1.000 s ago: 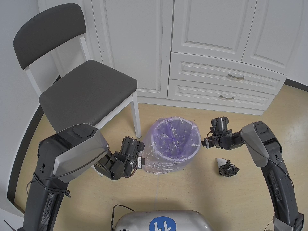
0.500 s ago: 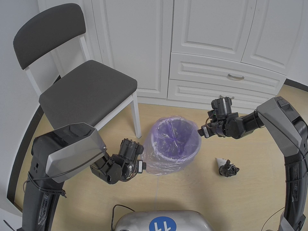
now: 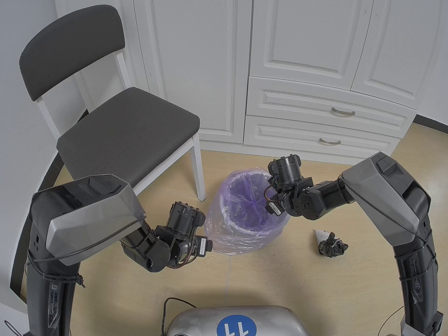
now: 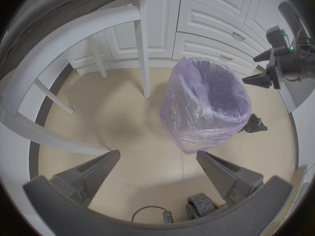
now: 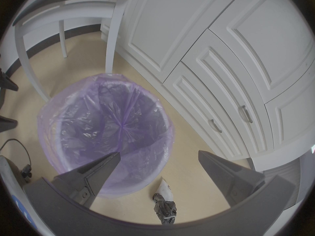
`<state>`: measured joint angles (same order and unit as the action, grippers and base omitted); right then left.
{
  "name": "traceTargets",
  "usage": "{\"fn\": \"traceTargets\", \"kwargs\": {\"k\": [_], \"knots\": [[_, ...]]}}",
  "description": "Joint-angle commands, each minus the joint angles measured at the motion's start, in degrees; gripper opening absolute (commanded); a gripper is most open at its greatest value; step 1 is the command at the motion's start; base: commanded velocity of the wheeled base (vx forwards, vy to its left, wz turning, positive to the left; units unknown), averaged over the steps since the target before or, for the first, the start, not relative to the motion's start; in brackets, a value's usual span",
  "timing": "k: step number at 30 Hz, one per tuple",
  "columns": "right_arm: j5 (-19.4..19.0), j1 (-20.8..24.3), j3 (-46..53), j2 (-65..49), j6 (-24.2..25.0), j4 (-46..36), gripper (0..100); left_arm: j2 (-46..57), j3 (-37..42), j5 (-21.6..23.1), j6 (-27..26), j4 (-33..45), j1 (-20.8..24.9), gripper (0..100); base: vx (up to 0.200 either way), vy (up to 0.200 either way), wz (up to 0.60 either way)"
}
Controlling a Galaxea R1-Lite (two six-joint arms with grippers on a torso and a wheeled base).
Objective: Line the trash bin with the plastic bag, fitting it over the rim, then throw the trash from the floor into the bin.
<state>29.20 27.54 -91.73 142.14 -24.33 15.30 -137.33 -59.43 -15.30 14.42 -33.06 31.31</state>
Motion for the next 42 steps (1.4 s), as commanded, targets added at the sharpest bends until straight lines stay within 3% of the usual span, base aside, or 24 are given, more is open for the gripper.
{"fn": "traceTargets", "kwargs": {"k": [1, 16, 31, 42], "knots": [[1.0, 2.1, -4.4, 5.5, -0.4, 0.1, 100, 0.5, -0.2, -0.3, 0.0, -0.1, 0.1, 100, 0.000, 0.000, 0.00], [10.5, 2.3, -9.6, 10.5, -7.0, 0.0, 100, 0.5, -0.4, -0.4, 0.0, -0.4, -0.2, 100, 0.000, 0.000, 0.00], [10.7, -0.7, 6.2, -0.3, -7.6, 0.8, 100, 0.7, -0.3, -0.5, 0.0, -1.5, -0.2, 100, 0.000, 0.000, 0.00], [10.2, -2.8, 11.7, -2.7, -2.8, 2.4, 100, 0.6, -0.3, -0.5, 0.0, -1.7, 0.0, 100, 0.000, 0.000, 0.00]]}}
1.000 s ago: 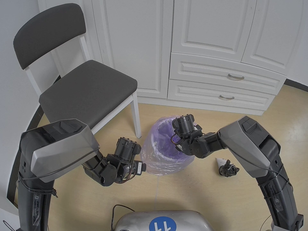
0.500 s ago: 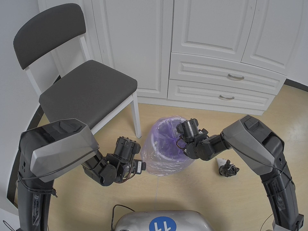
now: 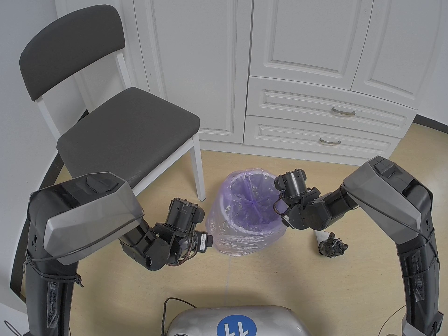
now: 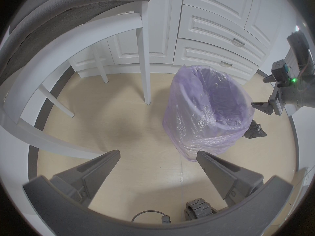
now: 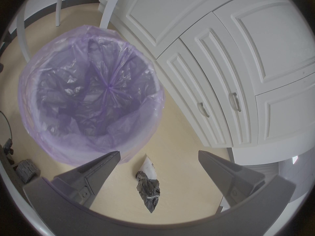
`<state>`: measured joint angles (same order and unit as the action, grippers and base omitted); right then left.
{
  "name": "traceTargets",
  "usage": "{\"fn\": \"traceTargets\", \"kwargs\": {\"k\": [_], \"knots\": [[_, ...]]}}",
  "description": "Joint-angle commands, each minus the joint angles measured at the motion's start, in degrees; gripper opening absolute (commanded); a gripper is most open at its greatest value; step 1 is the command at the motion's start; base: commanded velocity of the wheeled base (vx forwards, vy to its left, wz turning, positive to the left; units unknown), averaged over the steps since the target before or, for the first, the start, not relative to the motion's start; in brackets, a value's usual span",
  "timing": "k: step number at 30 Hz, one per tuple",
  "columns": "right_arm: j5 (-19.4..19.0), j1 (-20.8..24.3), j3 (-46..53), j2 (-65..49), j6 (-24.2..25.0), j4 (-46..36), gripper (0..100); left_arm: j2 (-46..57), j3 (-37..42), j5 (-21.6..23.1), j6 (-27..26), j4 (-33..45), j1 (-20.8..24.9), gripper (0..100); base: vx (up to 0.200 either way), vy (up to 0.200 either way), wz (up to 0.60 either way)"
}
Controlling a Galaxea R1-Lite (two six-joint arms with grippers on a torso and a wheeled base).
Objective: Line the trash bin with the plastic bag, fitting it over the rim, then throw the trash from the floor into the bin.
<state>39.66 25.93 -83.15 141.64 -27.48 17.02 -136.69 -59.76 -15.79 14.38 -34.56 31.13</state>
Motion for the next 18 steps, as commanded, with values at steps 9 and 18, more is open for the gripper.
{"fn": "traceTargets", "kwargs": {"k": [9, 18], "knots": [[-1.5, -4.3, 12.0, -1.9, 1.1, 12.8, 100, 0.4, 0.5, -0.3, 0.3, -4.2, 0.9, 100, 0.000, 0.000, 0.00], [-5.2, -6.2, 18.8, 0.5, 2.2, 22.5, 100, 0.4, -4.8, -1.4, 0.3, -5.0, 0.9, 100, 0.000, 0.000, 0.00]]}}
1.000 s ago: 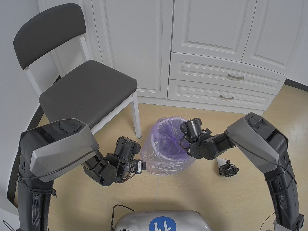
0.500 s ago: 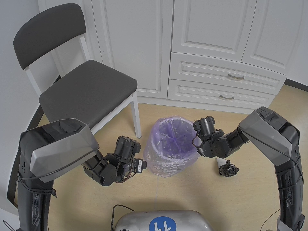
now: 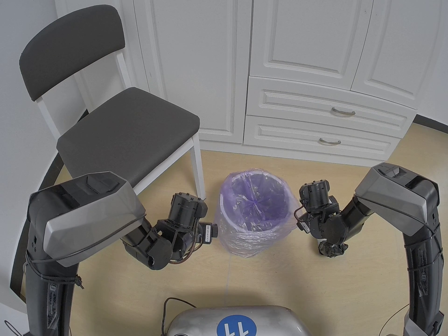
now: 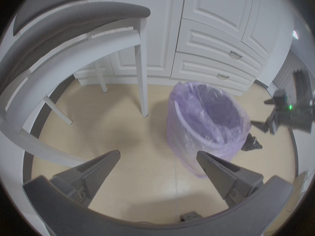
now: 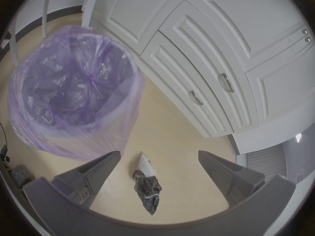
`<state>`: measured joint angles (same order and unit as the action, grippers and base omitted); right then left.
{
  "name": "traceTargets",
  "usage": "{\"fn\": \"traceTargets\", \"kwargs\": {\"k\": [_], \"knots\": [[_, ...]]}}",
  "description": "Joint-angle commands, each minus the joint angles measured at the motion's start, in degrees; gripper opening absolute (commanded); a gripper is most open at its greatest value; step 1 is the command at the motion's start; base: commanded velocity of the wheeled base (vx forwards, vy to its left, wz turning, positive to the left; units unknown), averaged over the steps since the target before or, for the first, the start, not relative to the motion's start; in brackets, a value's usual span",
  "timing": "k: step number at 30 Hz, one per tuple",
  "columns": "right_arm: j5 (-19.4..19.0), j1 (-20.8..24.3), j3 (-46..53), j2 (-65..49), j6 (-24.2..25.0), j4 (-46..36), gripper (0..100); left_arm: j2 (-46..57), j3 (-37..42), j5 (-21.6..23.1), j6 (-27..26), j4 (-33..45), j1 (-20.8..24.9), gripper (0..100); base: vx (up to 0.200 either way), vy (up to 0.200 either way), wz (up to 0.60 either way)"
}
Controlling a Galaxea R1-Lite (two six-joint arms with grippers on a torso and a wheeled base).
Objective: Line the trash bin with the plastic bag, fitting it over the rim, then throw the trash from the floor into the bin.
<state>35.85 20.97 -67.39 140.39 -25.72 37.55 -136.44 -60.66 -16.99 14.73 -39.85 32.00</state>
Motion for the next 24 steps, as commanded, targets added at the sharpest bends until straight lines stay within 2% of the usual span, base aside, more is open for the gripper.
{"fn": "traceTargets", "kwargs": {"k": [1, 6, 10, 11, 12, 14, 15, 16, 19, 24], "knots": [[-2.2, -1.6, 4.3, 2.3, 1.0, 3.4, 100, 0.3, -5.9, -0.2, -0.2, 1.2, 0.1, 100, 0.000, 0.000, 0.00], [-5.3, -2.6, 6.4, 3.8, 2.2, 6.1, 100, -0.1, -11.8, -0.3, -2.1, 5.6, 0.6, 100, 0.000, 0.000, 0.00], [-7.3, -2.0, 7.0, 4.7, 3.0, 9.5, 100, -3.5, -23.0, -2.8, -2.4, 15.7, 1.9, 100, 0.000, 0.000, 0.00], [-7.3, -2.0, 7.0, 4.7, 3.0, 9.5, 100, -3.5, -23.0, -2.8, -2.4, 15.7, 1.9, 100, 0.000, 0.000, 0.00], [-7.9, -1.5, 7.6, 5.2, 2.8, 10.4, 100, -6.5, -30.1, -5.2, -2.7, 20.9, 2.5, 100, 0.000, 0.000, 0.00], [-8.2, -1.1, 7.8, 5.2, 2.5, 11.0, 100, -10.0, -38.1, -7.8, -3.9, 26.8, 2.5, 100, 0.000, 0.000, 0.00], [-8.2, -1.0, 7.8, 5.2, 2.5, 11.0, 100, -10.5, -39.2, -8.1, -4.2, 27.5, 2.5, 100, 0.000, 0.000, 0.00], [-8.3, -0.7, 8.2, 4.9, 2.5, 11.0, 100, -13.0, -44.6, -9.8, -5.4, 32.2, 2.6, 100, 0.000, 0.000, 0.00], [-8.6, 0.0, 9.7, 4.0, 2.4, 11.0, 100, -17.1, -52.3, -12.2, -6.0, 38.6, 2.7, 100, 0.000, 0.000, 0.00], [-10.8, 0.6, 10.4, 3.8, 2.1, 11.0, 100, -20.6, -53.9, -13.2, -7.3, 40.7, 3.1, 100, 0.000, 0.000, 0.00]]}}
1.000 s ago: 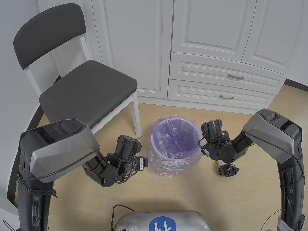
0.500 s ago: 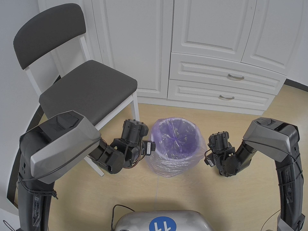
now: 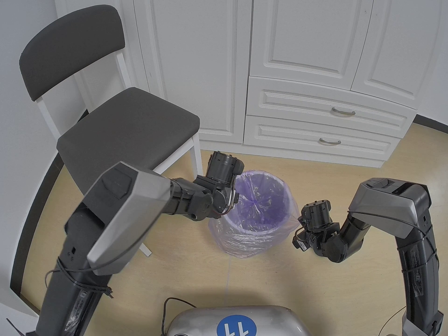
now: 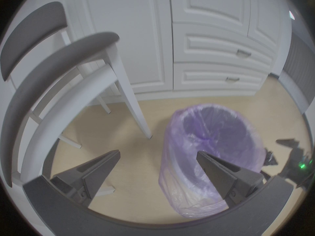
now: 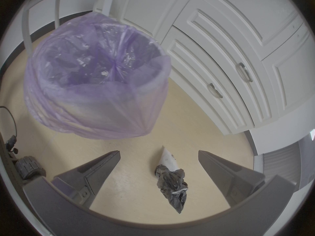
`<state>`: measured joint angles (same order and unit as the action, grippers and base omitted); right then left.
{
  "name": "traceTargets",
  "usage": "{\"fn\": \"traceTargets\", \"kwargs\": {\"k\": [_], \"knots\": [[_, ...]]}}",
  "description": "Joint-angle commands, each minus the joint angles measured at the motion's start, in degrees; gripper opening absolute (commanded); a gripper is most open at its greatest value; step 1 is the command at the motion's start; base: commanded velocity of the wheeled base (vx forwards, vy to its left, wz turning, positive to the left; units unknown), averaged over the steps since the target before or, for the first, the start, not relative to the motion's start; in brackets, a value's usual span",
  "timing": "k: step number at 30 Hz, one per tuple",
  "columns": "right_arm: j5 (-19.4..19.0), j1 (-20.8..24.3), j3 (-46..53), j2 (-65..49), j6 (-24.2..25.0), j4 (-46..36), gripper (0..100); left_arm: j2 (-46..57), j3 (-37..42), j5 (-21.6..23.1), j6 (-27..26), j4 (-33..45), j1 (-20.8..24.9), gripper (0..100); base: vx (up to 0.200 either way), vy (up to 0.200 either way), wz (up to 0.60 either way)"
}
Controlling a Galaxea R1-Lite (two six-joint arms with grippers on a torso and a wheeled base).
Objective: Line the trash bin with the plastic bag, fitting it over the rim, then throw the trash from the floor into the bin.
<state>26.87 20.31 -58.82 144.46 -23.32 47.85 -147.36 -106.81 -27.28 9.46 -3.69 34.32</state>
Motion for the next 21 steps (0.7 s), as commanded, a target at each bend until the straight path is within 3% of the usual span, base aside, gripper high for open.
{"fn": "traceTargets", "kwargs": {"k": [1, 11, 21], "knots": [[-1.8, 1.2, 1.9, -0.4, -0.3, 0.7, 100, -10.1, -7.8, -3.0, -2.3, 4.3, 0.8, 100, 0.000, 0.000, 0.00], [-1.8, 1.2, 2.0, -0.8, -0.1, 1.2, 100, -14.1, -7.8, -2.7, -2.7, -10.7, 0.6, 100, 0.000, 0.000, 0.00], [-1.9, 1.4, 3.4, -0.6, -0.4, 4.4, 100, -15.4, -7.8, -2.6, -2.7, -13.1, 1.4, 100, 0.000, 0.000, 0.00]]}}
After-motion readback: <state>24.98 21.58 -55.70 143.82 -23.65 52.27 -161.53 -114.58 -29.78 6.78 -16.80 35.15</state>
